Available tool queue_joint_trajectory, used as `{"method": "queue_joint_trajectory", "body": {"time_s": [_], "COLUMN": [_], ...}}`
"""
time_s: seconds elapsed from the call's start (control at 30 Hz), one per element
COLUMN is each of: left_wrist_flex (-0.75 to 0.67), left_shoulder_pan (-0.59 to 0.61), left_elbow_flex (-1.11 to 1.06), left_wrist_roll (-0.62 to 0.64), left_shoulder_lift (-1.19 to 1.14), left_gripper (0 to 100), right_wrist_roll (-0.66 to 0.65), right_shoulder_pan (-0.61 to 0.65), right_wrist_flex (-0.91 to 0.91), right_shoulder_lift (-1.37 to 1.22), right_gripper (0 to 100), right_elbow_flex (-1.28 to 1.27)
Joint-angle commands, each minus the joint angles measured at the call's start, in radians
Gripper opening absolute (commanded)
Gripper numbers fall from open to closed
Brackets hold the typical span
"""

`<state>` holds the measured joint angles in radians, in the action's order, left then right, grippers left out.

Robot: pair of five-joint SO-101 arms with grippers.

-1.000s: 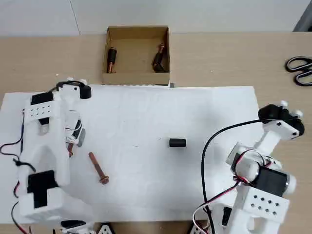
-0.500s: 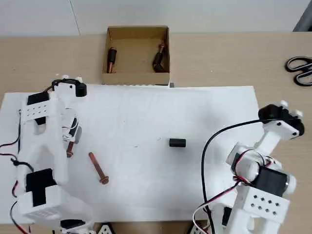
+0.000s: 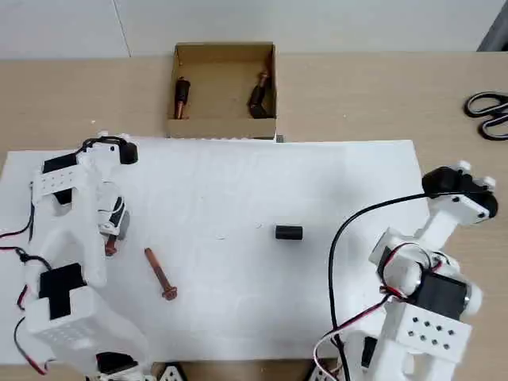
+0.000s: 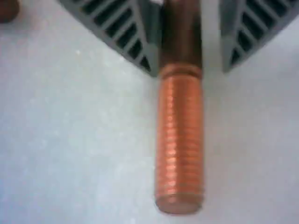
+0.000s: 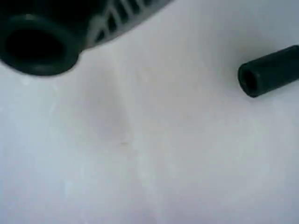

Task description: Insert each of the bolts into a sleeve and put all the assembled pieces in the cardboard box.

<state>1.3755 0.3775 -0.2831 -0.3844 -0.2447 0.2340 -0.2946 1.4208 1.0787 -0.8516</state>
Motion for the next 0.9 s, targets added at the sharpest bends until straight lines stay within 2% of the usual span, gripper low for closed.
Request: {"method": "queue_joint_trajectory", "body": {"time_s": [0.0,0.13,0.27,0.47,0.67,0.73,0.77,0.87], "left_wrist_flex": [-0.029,-0.017,0.141,0.331,0.342,0.304,0.275,0.183], "left_shoulder_pan": [0.005,0.0,-0.044,-0.14,-0.226,-0.238,-0.239,-0.236], "left_elbow_flex": [0.002,0.021,0.131,0.372,0.456,0.455,0.453,0.417], "left_wrist_roll": [0.002,0.002,0.011,0.245,0.462,0.565,0.655,1.013], "left_shoulder_lift": [-0.043,-0.044,-0.015,0.104,0.199,0.218,0.226,0.227], "left_gripper": [7,0,1,1,1,1,1,1], "right_wrist_roll": [-0.003,-0.005,-0.005,-0.005,-0.005,-0.005,-0.005,-0.005], "right_shoulder_pan": [-0.004,-0.004,-0.004,-0.002,-0.002,-0.002,-0.002,-0.002], "right_wrist_flex": [-0.019,-0.025,-0.027,-0.051,-0.061,-0.058,-0.056,-0.053], "right_shoulder_lift": [0.01,0.01,0.01,0.01,0.01,0.01,0.01,0.01], "right_gripper": [0.2,0.2,0.2,0.2,0.2,0.2,0.2,0.2], "right_elbow_flex": [0.005,0.005,0.005,0.005,0.005,0.005,0.005,0.005]}}
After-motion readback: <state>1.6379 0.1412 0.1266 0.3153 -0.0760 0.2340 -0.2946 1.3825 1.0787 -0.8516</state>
